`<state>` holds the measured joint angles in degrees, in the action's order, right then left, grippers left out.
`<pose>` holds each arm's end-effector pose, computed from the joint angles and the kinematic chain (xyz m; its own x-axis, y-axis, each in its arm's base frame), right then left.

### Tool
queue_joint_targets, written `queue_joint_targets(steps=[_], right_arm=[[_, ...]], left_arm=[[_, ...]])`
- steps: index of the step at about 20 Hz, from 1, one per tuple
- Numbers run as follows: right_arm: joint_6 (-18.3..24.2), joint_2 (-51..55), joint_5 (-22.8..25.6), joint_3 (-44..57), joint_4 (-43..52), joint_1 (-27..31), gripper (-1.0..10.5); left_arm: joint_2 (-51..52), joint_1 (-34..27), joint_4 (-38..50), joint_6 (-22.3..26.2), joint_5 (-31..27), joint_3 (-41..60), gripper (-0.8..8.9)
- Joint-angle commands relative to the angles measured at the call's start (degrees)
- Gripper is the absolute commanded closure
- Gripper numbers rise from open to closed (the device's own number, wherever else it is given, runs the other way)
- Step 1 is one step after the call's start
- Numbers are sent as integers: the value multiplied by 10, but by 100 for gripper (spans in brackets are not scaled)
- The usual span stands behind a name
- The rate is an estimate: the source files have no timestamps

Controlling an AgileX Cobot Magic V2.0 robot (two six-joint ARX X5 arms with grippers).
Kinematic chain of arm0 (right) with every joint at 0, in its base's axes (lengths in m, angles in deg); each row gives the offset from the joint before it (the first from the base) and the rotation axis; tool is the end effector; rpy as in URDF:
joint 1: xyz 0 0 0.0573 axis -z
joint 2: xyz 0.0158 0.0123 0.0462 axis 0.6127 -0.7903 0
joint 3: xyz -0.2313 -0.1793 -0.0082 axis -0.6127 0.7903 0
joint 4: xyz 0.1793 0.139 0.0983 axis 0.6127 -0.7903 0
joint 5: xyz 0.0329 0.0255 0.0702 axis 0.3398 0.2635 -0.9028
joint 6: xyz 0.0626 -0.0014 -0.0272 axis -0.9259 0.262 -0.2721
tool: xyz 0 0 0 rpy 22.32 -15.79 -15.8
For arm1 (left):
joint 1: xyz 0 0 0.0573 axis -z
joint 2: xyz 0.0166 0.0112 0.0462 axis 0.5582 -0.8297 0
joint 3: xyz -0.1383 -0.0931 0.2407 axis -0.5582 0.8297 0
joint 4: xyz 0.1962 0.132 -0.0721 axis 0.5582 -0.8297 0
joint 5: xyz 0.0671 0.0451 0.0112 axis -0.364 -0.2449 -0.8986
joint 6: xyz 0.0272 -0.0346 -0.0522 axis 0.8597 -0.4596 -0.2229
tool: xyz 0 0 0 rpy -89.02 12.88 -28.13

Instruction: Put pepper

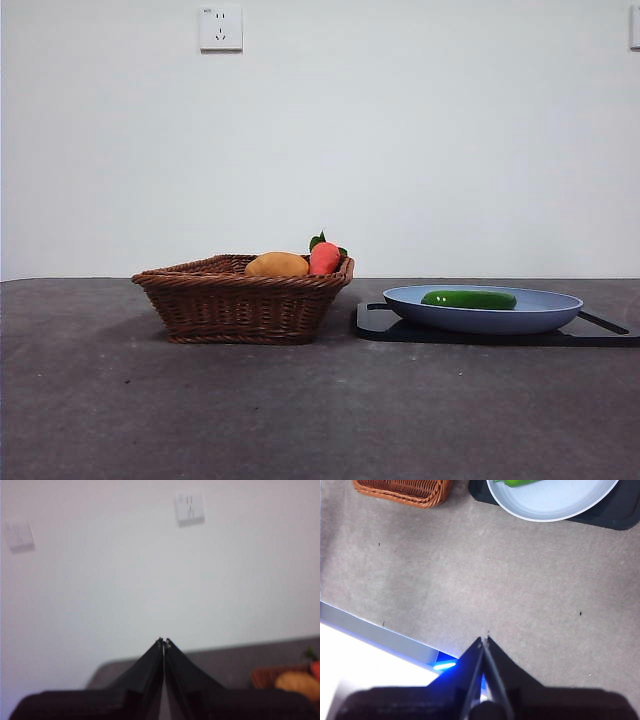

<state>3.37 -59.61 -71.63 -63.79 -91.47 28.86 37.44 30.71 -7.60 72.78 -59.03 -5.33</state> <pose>0.1340 0.0394 0.3647 0.3806 0.4206 -0.8235 -0.3308 0.8936 0.3034 0.0809 0.0041 0.3198 0.9861 0.0481 0.1590 -0.0668 0.9912 0.1140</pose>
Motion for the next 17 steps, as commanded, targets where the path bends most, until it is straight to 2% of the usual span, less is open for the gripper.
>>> queue_joint_targets(steps=[1, 4, 8, 17], right_arm=[[-2, -4, 0, -9, 3, 0, 936], [-2, -4, 0, -9, 3, 0, 936], [-2, -4, 0, -9, 3, 0, 936], [-2, -4, 0, -9, 3, 0, 936]], left_arm=[[33, -2, 24, -28, -2, 69, 805], [84, -3, 27, -51, -3, 155, 805], [129, -3, 26, -54, -3, 224, 806], [161, -3, 1, -63, -4, 285, 805]])
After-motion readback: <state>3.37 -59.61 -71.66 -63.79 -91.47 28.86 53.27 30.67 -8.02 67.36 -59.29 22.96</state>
